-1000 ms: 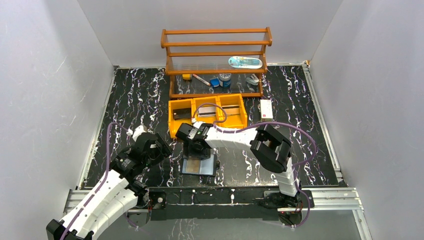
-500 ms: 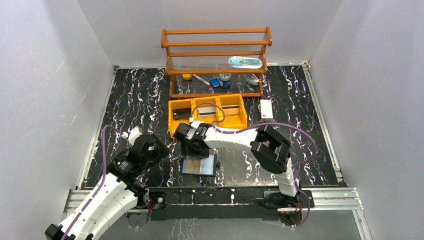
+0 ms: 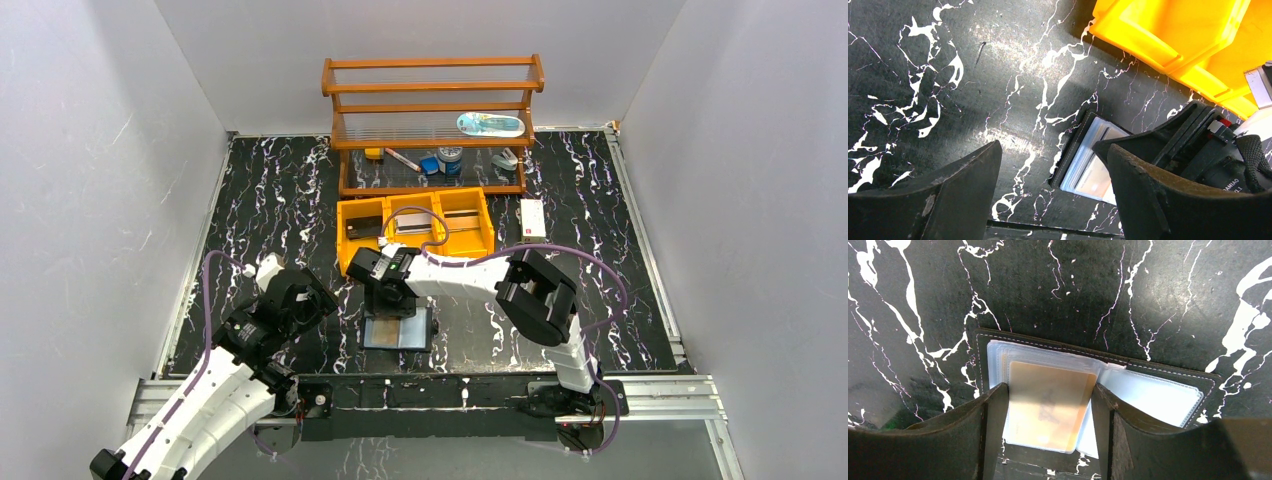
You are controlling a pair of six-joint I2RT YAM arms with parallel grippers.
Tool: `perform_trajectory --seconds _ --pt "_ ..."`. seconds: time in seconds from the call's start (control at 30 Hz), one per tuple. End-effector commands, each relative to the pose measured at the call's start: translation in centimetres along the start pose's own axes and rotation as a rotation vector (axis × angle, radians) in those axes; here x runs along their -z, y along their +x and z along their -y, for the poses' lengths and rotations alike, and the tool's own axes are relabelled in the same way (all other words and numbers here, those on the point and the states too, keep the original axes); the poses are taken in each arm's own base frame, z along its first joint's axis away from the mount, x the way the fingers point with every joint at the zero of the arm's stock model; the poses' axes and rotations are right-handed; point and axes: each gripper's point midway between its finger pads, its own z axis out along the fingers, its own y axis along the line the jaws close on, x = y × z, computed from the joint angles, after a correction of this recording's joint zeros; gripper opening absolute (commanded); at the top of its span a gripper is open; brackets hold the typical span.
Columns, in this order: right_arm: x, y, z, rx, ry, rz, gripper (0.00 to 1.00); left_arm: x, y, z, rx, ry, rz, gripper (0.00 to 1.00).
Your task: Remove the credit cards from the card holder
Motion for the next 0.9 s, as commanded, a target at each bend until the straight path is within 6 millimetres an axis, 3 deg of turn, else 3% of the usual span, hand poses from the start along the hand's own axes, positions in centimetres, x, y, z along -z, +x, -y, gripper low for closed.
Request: perform_trajectory --seconds 0.0,0.23,0.4,0.6,0.87 --pt "0.1 0.2 -0.3 -0.005 -0.042 -0.003 0.67 0.3 -0.6 0.0 0.0 -0.006 0.02 0.77" --pt "0.8 0.0 -1.3 -0.061 -0.22 -0.012 0.65 0.1 0.0 1.1 -0.04 0.041 -0.02 0.77" --pt "0.8 0.1 -0.8 -0.117 -0.313 -0.038 0.64 -0.1 1.3 3.5 -0.098 0.161 -0.092 0.76" --pt "0.7 0.4 -0.4 -0.154 -0.372 -0.067 0.64 -0.1 4.4 6.8 -0.178 0.369 -0.241 0.74" --pt "0.6 0.9 0.2 -0.206 -0.428 -0.097 0.63 0.1 8.8 8.0 -0.223 0.519 -0.465 0.6"
